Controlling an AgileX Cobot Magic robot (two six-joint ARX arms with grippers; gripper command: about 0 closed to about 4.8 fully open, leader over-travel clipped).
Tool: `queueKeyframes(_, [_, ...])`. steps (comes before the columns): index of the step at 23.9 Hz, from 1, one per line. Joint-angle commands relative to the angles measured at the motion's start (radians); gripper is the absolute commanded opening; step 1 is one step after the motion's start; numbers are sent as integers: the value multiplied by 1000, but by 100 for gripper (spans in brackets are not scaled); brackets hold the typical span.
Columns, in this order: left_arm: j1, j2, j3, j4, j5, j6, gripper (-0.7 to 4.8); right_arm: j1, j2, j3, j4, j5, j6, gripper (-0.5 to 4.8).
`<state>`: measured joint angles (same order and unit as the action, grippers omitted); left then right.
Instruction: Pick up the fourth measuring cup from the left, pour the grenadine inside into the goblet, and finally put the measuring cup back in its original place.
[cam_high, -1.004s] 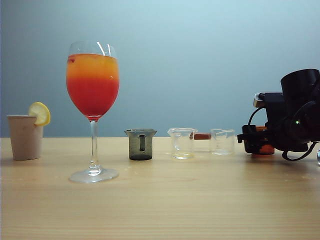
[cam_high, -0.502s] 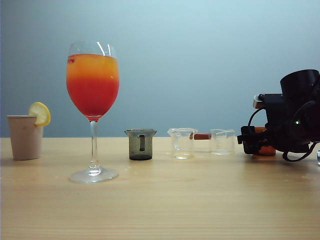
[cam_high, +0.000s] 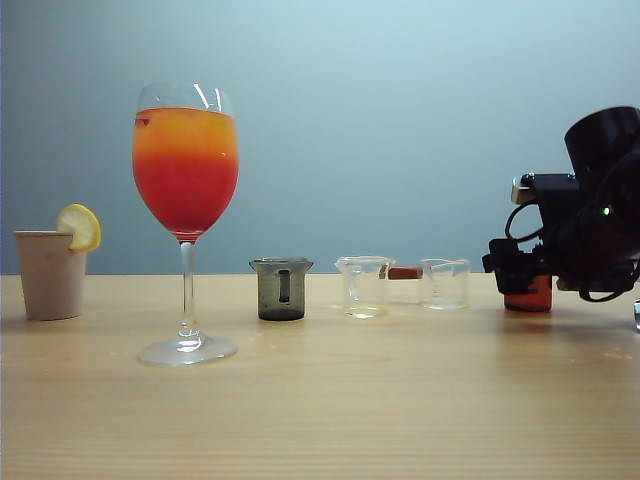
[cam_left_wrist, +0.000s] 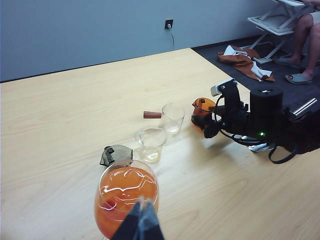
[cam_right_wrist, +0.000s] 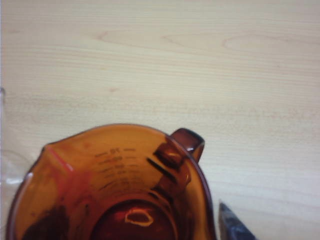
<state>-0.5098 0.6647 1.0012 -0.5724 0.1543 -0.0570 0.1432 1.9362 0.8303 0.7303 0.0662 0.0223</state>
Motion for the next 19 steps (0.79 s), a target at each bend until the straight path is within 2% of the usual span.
queueKeyframes(1, [0, -3, 7, 12, 0, 3, -5, 1, -38, 2, -66, -2, 5, 391])
queueKeyframes(7, [0, -3, 7, 12, -1, 3, -5, 1, -100, 2, -215, -2, 32, 388])
queueKeyframes(11, [0, -3, 7, 11, 0, 4, -5, 1, -145, 2, -320, -53, 38, 374])
queueKeyframes(12, [0, -3, 7, 11, 0, 4, -5, 1, -151, 2, -339, -64, 38, 355])
queueKeyframes(13, [0, -3, 7, 8, 0, 4, -5, 1, -164, 2, -376, -91, 37, 307])
queueKeyframes(15, [0, -3, 7, 3, 0, 3, -5, 1, -172, 2, -410, -113, 38, 253])
queueKeyframes(18, [0, -3, 7, -9, 0, 3, -5, 1, -187, 2, -471, -153, 38, 143])
queueKeyframes(19, [0, -3, 7, -18, 0, 4, -5, 1, -194, 3, -498, -166, 38, 142])
